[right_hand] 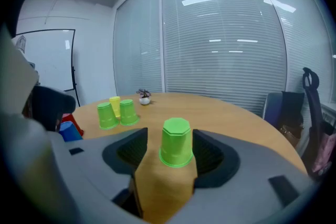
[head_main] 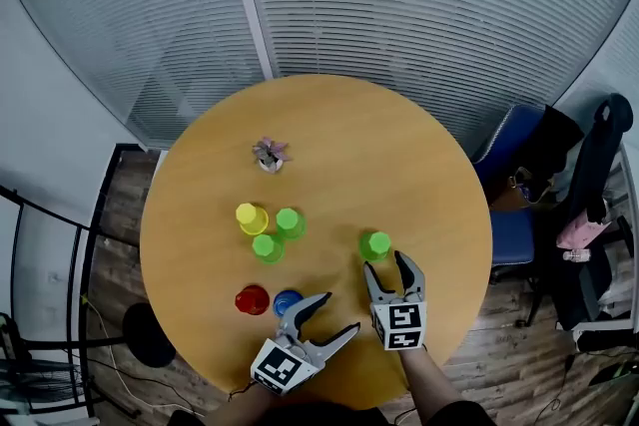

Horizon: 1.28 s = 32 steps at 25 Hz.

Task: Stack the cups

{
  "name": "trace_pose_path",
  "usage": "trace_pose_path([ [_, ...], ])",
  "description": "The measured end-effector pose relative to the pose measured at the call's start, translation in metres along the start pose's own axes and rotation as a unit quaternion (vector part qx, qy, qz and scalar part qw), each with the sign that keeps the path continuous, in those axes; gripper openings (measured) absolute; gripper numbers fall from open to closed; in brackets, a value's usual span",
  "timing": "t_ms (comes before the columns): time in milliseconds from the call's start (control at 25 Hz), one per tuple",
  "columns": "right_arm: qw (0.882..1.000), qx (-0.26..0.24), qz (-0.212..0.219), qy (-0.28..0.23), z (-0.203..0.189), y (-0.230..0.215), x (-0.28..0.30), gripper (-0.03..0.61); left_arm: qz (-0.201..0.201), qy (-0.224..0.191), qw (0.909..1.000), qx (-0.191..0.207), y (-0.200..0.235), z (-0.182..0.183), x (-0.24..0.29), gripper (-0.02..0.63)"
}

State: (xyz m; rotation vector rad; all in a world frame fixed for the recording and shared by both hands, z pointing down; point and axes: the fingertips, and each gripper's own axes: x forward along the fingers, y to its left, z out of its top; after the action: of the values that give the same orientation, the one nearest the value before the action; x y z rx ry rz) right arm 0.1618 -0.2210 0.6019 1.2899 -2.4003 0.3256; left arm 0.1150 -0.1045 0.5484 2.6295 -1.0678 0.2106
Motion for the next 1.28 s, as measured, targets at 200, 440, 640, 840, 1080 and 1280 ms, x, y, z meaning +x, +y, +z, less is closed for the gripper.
trace_pose_path([
  [200,1.000,-0.009,0.000,0.006,-0.001,-0.011,0.023,0.239,0.018,0.005,0.9994,-0.029,0.006,0.002,0.001,0.296],
  [440,1.000,-0.025,0.003,0.013,-0.003,-0.009,0.037,0.227,0.031,-0.001,0.9986,-0.043,0.014,0.006,-0.001,0.297],
  [640,0.999,-0.032,0.010,0.009,0.002,0.002,0.033,0.221,0.019,-0.008,0.9997,-0.011,0.015,0.004,-0.004,0.297],
  [840,0.999,-0.033,0.016,0.000,0.007,0.021,0.021,0.219,0.025,-0.015,0.9987,-0.042,0.013,0.010,-0.013,0.297],
  [1080,0.999,-0.030,0.026,0.000,0.006,0.053,0.001,0.219,0.009,-0.024,0.9994,-0.022,0.002,0.006,-0.030,0.296],
  [1280,0.999,-0.028,0.031,0.003,-0.001,0.078,-0.016,0.219,0.012,-0.020,0.9991,-0.034,-0.004,0.010,-0.049,0.296],
])
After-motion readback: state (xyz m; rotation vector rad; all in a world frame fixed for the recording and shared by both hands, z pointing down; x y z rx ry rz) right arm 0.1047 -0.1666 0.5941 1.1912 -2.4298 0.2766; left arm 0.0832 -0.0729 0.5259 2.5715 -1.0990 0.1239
